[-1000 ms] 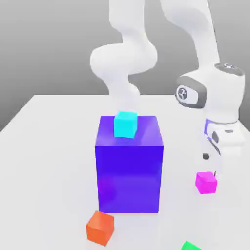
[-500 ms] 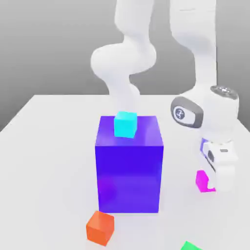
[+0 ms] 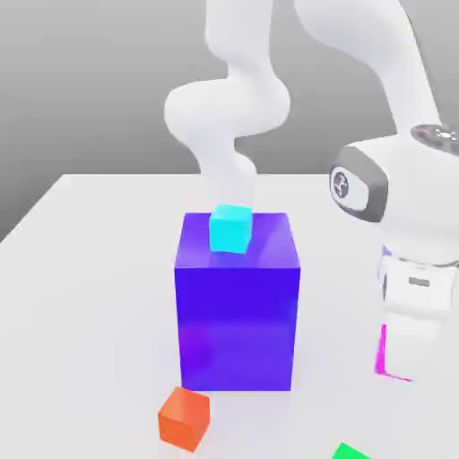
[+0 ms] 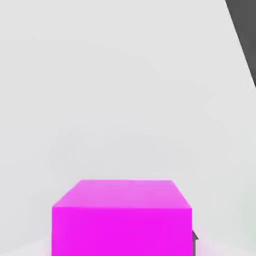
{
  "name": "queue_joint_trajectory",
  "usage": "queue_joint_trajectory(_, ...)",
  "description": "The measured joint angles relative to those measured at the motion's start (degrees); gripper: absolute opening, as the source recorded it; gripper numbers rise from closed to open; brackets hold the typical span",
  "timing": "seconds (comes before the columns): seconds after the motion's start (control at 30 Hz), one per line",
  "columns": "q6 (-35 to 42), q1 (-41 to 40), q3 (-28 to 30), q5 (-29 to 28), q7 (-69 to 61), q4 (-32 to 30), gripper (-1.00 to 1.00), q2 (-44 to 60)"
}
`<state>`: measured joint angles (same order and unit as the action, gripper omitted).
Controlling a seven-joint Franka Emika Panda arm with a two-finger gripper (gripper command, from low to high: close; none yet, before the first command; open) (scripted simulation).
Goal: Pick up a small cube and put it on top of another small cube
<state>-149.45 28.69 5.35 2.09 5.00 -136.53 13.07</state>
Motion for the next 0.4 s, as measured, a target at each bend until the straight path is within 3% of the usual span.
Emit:
queue_joint_trajectory(0.13, 4.86, -3.0, 3.52, 2.38, 3.66, 8.31, -1.0, 3.62)
queue_joint_trajectory(0.27, 0.88, -4.76, 3.4, 4.8, 3.56, 11.14, -1.0, 10.6)
queue_joint_trajectory(0.3, -0.43, -5.03, 3.1, 5.2, 3.32, 11.31, 1.0, 12.1)
queue_joint_trajectory(0.4, -0.43, -5.03, 3.1, 5.2, 3.32, 11.31, 1.0, 12.1)
